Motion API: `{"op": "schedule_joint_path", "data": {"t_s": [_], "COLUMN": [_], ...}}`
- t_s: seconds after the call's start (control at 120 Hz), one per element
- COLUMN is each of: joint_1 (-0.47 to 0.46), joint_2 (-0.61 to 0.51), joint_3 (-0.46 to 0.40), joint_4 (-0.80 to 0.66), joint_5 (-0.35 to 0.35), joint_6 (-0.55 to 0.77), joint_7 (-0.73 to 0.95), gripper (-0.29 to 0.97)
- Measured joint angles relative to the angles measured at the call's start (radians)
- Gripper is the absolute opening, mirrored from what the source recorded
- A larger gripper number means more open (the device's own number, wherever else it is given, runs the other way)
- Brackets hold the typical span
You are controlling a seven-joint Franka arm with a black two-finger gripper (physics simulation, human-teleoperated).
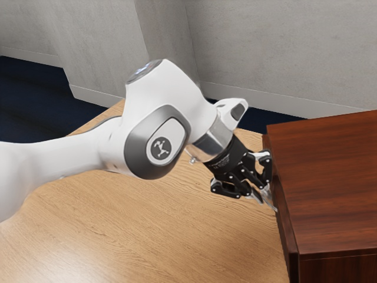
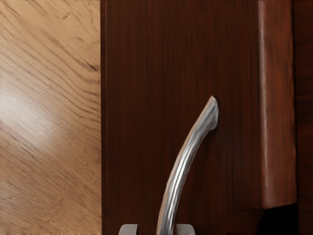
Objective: Pull the drawer handle with one arm to open the drawer
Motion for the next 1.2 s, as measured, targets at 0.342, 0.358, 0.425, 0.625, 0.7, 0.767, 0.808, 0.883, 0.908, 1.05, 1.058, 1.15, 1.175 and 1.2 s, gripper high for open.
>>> {"op": "schedule_joint_path", "data": {"t_s": [0.342, 0.358, 0.425, 0.625, 0.7, 0.767, 0.808, 0.883, 0.908, 1.05, 1.058, 1.15, 1.175, 1.2], "joint_1": [0.014, 0.015, 0.016, 0.015, 0.016, 0.012, 0.014, 0.014, 0.014, 0.016, 0.016, 0.017, 0.017, 0.017], "joint_2": [-0.040, -0.043, -0.057, -0.100, -0.108, -0.109, -0.109, -0.110, -0.111, -0.123, -0.125, -0.143, -0.148, -0.153], "joint_3": [0.004, 0.004, 0.005, 0.005, 0.006, 0.015, 0.021, 0.029, 0.031, 0.037, 0.037, 0.037, 0.037, 0.037], "joint_4": [-0.040, -0.043, -0.054, -0.094, -0.104, -0.107, -0.109, -0.114, -0.115, -0.130, -0.132, -0.151, -0.157, -0.163], "joint_5": [0.001, 0.000, 0.000, 0.000, 0.000, 0.001, 0.001, 0.002, 0.002, 0.001, 0.001, 0.002, 0.002, 0.002], "joint_6": [0.000, 0.000, 0.000, 0.000, 0.000, 0.000, 0.000, 0.000, 0.000, 0.000, 0.000, 0.001, 0.001, 0.001], "joint_7": [0.010, 0.010, 0.012, 0.017, 0.018, 0.019, 0.020, 0.021, 0.021, 0.023, 0.023, 0.024, 0.024, 0.025], "gripper": [-0.01, -0.01, -0.01, -0.01, -0.01, -0.01, -0.01, 0.00, 0.00, 0.00, 0.00, 0.01, 0.01, 0.01]}}
